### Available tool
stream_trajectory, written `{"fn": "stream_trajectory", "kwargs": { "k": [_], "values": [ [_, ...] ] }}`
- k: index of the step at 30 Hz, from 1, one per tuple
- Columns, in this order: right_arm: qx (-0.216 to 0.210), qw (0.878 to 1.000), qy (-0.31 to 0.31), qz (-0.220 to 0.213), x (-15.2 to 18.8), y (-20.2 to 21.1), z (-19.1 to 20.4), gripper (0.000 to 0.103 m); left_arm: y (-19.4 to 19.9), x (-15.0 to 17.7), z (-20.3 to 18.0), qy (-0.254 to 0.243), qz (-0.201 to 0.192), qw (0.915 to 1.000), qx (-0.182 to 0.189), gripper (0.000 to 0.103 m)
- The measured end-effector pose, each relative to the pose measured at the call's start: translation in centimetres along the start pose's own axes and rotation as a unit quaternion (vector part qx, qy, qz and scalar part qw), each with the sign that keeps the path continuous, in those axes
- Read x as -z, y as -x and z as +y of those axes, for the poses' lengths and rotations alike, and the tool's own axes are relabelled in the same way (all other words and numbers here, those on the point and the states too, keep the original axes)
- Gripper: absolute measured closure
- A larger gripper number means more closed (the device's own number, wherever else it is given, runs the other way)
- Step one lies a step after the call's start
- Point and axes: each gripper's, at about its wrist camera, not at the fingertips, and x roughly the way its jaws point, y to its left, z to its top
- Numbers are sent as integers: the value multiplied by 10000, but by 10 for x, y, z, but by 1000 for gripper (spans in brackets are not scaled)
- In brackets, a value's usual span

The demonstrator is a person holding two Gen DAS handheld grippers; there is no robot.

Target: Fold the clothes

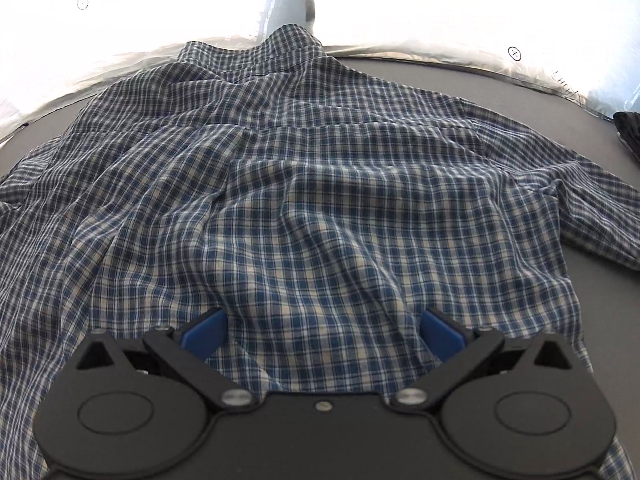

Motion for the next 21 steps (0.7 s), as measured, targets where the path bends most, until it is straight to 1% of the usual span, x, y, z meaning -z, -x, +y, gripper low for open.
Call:
{"fn": "stream_trajectory", "kwargs": {
  "k": [2, 5, 6, 8, 13, 14, 16, 18, 21],
  "values": [
    [26, 10000, -22, -5, -1, -1, 2, 0, -10, -26, 10, 236, -252, 9993, -152, 0],
    [57, 10000, -47, -28, -4, -3, 4, 0, -23, -63, 22, 495, -529, 9970, -269, 0],
    [67, 10000, -56, -35, -4, -4, 5, 0, -26, -75, 23, 502, -622, 9963, -318, 0],
    [79, 9999, -67, -49, -6, -5, 6, 0, -27, -90, 20, 364, -794, 9953, -413, 0],
    [93, 9999, -96, -64, -6, -6, 7, 0, -24, -99, 21, 539, -621, 9966, 47, 0],
    [92, 9999, -98, -74, -6, -6, 6, 0, -22, -96, 22, 620, -598, 9963, 80, 0],
    [92, 9999, -102, -84, -5, -5, 7, 0, -19, -90, 24, 623, -645, 9959, -92, 0],
    [89, 9999, -100, -92, -5, -5, 7, 0, -19, -84, 27, 489, -729, 9953, -397, 0],
    [85, 9999, -98, -103, -4, -5, 7, 0, -17, -81, 39, 595, -761, 9939, -533, 0]
  ]
}}
